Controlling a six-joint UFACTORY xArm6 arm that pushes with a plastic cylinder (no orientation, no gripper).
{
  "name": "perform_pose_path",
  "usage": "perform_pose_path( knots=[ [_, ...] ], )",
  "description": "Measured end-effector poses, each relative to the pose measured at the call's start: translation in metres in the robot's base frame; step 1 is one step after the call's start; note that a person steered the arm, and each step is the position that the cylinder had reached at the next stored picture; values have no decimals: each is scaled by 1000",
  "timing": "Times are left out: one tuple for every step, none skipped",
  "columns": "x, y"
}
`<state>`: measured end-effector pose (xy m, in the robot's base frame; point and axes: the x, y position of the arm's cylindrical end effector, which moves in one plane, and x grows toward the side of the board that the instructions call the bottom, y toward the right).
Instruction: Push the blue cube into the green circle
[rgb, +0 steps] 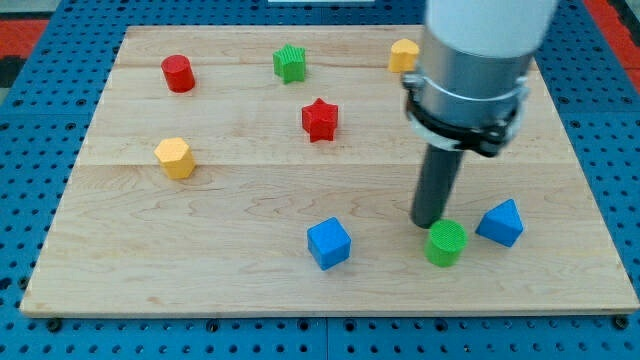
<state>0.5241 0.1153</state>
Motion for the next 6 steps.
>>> perform_pose_path(
  knots=[
    [-8, -80],
    [-60, -101],
    [-10, -170],
    [51, -140],
    [23, -69],
    [-6, -86]
  ],
)
